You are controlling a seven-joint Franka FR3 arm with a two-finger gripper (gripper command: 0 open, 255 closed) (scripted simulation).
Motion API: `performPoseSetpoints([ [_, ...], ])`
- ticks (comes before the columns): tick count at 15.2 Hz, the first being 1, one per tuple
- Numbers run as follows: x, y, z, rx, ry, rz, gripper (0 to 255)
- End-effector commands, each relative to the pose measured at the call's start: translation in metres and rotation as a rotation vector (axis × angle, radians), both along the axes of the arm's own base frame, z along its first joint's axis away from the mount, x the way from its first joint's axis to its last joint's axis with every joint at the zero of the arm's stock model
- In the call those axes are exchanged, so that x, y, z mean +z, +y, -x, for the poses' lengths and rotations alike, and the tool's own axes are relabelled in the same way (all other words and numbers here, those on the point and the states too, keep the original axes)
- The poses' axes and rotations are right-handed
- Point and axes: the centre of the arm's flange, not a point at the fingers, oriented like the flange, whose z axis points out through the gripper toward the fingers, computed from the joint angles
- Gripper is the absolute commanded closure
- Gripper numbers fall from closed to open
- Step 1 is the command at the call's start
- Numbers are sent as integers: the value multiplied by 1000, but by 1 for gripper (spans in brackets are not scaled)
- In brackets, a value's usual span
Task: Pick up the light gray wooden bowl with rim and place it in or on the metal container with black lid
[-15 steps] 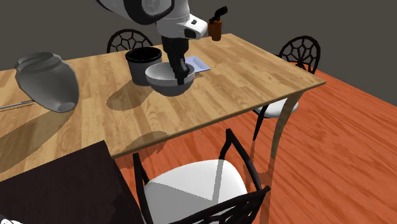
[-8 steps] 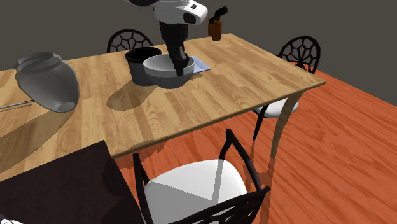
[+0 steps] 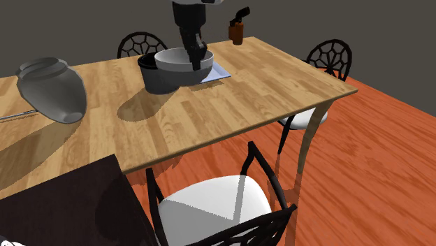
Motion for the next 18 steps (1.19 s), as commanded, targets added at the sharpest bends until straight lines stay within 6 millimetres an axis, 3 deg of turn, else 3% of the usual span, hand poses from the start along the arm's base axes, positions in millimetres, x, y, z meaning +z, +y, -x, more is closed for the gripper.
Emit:
performPoseSetpoints([
  [1, 12, 0, 0, 0, 0, 0, 255],
  [2, 16, 0, 0, 0, 0, 0, 255],
  [18, 42, 210, -10, 0, 0, 0, 255],
])
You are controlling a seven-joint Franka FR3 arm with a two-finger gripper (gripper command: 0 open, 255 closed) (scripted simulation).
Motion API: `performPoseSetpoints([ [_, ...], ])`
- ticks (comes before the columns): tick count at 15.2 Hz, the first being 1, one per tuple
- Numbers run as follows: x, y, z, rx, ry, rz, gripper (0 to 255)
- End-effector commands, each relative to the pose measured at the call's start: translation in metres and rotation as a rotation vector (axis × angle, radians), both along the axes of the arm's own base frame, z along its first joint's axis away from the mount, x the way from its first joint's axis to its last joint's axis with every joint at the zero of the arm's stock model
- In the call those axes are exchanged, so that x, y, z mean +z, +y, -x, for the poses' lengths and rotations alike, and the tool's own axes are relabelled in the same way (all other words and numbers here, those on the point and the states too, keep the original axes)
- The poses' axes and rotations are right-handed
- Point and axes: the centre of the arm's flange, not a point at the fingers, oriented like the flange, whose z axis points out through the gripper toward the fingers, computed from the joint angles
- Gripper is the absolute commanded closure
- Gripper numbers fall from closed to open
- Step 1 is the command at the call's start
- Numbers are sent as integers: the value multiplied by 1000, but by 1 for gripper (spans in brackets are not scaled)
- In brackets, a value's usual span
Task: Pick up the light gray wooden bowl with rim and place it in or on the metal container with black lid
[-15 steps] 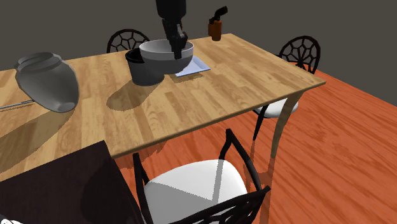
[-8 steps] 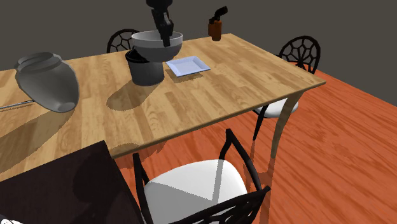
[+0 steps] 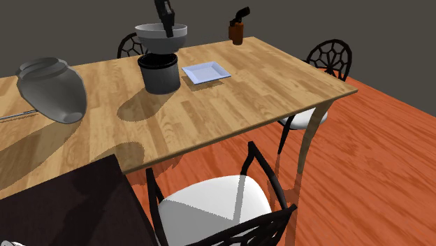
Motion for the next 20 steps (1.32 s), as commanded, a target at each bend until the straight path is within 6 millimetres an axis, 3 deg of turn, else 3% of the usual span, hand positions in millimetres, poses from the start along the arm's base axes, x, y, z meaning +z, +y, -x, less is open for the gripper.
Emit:
performPoseSetpoints([
  [1, 4, 25, -2, -2, 0, 0, 255],
  [11, 20, 156, -8, -2, 0, 0, 255],
  [20, -22, 161, -8, -2, 0, 0, 255],
])
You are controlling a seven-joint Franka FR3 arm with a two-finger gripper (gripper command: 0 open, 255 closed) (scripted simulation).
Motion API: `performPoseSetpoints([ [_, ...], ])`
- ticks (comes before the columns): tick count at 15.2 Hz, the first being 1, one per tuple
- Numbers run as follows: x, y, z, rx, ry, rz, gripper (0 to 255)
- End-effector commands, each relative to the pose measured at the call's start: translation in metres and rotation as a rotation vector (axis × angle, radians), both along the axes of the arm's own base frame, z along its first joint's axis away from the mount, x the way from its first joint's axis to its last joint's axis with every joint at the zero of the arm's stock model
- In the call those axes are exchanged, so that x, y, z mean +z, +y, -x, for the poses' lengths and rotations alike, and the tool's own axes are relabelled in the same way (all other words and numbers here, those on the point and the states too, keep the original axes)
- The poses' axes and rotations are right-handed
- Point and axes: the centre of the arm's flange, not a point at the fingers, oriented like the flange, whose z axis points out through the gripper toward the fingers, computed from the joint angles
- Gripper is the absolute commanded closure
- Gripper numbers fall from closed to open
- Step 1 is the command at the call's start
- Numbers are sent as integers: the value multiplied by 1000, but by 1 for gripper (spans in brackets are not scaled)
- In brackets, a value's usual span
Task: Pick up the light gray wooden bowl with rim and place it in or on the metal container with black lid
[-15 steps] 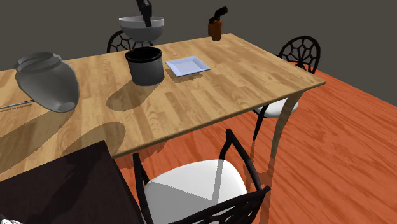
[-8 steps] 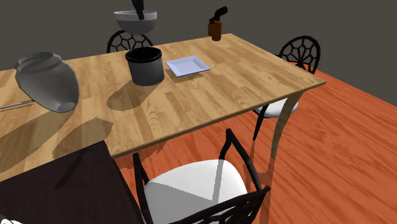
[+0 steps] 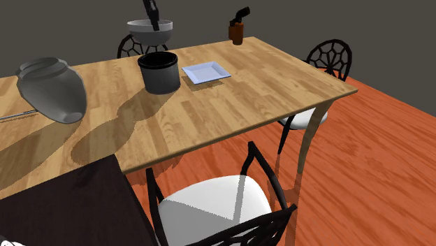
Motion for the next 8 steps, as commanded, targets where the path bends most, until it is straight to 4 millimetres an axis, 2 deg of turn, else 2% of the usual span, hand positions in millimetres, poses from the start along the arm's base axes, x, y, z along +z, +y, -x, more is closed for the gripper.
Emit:
performPoseSetpoints([
  [1, -10, -1, 0, 0, -1, -1, 255],
  [8, -47, -1, 0, 0, -1, -1, 255],
])
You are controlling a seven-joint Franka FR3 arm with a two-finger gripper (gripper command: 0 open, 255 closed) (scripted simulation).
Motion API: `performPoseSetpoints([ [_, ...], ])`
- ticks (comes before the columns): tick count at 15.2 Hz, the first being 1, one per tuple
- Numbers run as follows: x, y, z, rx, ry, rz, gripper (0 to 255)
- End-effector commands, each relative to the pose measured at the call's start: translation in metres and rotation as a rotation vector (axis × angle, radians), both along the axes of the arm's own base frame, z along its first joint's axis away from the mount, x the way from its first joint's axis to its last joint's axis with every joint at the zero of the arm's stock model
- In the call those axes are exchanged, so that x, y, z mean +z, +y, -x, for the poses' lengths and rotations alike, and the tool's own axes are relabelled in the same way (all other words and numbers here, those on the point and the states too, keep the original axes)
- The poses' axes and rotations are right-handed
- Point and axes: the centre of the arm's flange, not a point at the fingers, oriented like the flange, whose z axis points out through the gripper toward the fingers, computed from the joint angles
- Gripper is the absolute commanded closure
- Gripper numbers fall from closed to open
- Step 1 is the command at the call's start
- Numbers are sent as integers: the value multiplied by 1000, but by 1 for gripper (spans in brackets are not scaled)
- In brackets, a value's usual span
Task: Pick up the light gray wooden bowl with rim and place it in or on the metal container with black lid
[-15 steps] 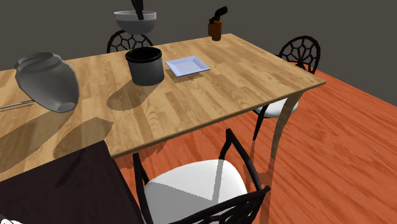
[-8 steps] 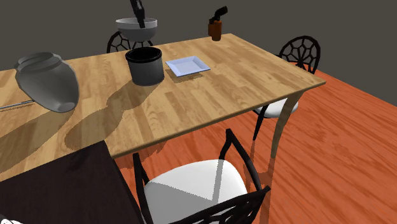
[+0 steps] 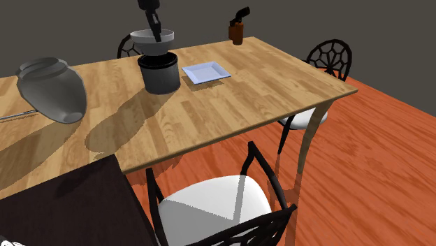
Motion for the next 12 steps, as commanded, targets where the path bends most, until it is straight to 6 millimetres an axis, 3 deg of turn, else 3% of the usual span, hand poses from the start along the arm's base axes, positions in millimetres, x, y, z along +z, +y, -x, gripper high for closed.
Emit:
performPoseSetpoints([
  [1, -9, 0, 0, 0, -1, -1, 255],
  [5, -34, 0, 0, 0, -1, -1, 255],
  [12, -34, 0, 0, 0, -1, -1, 255],
])
